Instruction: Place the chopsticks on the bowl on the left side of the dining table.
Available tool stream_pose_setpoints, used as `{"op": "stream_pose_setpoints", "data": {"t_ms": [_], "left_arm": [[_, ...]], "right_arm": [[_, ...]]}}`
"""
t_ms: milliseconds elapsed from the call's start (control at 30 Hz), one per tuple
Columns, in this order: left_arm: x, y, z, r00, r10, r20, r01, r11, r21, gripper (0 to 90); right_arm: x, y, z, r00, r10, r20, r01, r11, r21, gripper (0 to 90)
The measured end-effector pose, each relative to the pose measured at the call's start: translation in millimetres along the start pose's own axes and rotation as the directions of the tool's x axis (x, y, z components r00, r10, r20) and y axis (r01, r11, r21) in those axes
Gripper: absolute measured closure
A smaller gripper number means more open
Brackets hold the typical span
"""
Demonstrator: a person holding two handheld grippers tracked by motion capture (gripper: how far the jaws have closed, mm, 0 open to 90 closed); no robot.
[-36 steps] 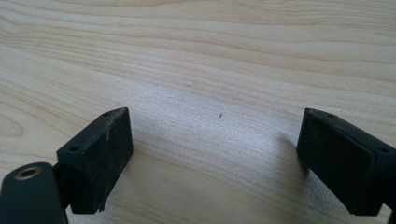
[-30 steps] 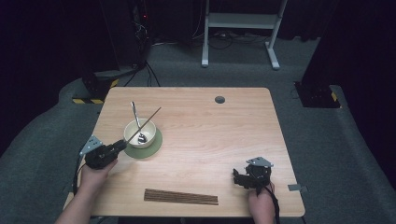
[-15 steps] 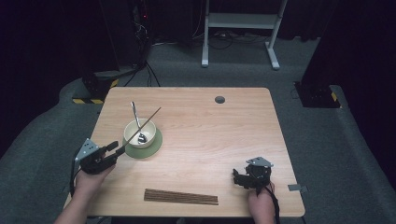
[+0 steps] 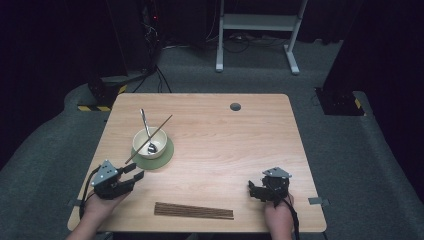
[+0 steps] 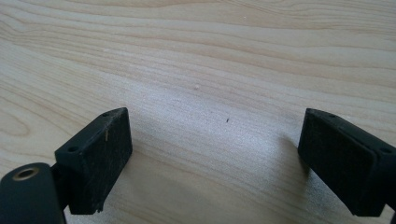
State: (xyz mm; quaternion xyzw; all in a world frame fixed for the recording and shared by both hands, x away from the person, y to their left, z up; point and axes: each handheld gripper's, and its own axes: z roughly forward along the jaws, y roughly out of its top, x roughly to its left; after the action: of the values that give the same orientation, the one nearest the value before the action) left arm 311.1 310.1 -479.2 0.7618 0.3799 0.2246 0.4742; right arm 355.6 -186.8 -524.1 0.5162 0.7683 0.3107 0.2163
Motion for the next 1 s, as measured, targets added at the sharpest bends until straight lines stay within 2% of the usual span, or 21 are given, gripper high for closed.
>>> {"op": "stream_pose_setpoints", "data": {"t_ms": [100,233,467,567,700,800,1000], "left_arm": [[-11.9,-0.5,8.8,0.9985,0.036,0.041,-0.037,0.9987,0.034,50.7],[-24.4,-0.6,19.5,0.9944,0.063,0.085,-0.068,0.9959,0.060,50.4],[-36.1,-3.6,35.4,0.9829,0.054,0.176,-0.074,0.9913,0.109,47.9],[-39.3,-5.5,41.0,0.9749,0.056,0.215,-0.087,0.9864,0.140,46.7],[-46.0,-9.6,47.6,0.9566,0.068,0.283,-0.127,0.9731,0.192,47.0],[-50.8,-11.4,49.9,0.9482,0.087,0.306,-0.155,0.9660,0.207,47.4],[-56.3,-14.4,50.9,0.9359,0.106,0.336,-0.188,0.9568,0.222,56.4]], "right_arm": [[0.1,0.1,0.1,1.0000,-0.001,-0.001,0.001,1.000,0.000,9.6],[0.0,0.1,0.1,1.0000,0.000,-0.001,0.000,1.000,0.000,9.7],[0.5,-0.3,-0.2,1.0000,-0.001,-0.003,0.001,1.000,0.000,9.7],[0.7,-0.6,-0.6,1.0000,-0.003,-0.006,0.003,1.000,0.000,9.8],[0.7,-0.6,-0.7,1.0000,-0.004,-0.007,0.004,1.000,0.001,9.7],[0.7,-0.7,-0.7,1.0000,-0.005,-0.007,0.005,1.000,0.000,9.7],[0.8,-0.7,-0.7,0.9999,-0.006,-0.008,0.006,1.000,0.000,9.7]]}}
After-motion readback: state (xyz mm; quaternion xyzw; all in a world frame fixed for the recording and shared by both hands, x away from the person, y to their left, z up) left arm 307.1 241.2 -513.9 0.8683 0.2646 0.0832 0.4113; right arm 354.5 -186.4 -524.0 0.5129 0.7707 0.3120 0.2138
